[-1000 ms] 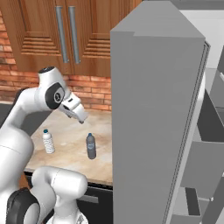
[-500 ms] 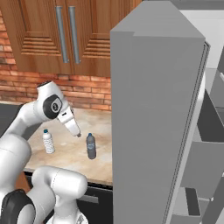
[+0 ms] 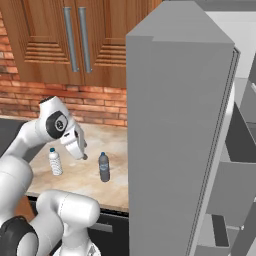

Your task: Take the bottled waters from the counter and place them in the freezer to freeze. Close the freezer door after placing the bottles.

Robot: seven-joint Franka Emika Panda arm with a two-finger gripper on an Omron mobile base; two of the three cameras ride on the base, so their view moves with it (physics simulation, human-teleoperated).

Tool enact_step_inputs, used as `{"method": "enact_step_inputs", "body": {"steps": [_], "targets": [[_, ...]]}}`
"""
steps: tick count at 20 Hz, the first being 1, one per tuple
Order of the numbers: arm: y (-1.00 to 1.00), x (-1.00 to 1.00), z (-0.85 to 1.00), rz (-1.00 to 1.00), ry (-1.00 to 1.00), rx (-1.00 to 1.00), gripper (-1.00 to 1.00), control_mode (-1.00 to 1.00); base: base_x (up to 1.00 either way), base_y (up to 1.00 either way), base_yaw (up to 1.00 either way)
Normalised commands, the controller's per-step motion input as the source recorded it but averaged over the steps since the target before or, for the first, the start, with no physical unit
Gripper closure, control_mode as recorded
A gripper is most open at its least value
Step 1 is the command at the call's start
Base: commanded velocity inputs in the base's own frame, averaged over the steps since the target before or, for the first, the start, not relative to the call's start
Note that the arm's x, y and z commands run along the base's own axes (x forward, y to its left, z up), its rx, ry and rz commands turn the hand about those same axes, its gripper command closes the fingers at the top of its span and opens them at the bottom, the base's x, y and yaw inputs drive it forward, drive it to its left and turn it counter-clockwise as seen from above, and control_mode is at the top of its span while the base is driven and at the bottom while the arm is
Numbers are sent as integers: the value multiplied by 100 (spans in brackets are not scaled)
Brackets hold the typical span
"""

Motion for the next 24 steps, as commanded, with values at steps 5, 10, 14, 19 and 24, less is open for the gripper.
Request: {"method": "enact_step_inputs", "body": {"steps": [5, 10, 14, 19, 24], "targets": [[0, 0, -28, -4, -7, -20, -100, -100, 0, 0, 0], [0, 0, -32, -5, -12, -17, -100, -100, 0, 0, 0], [0, 0, -39, -8, -6, -11, -100, -100, 0, 0, 0], [-8, 0, -37, -11, -1, -6, -100, -100, 0, 0, 0], [-23, 1, -11, -10, 0, -2, -100, -100, 0, 0, 0]]}}
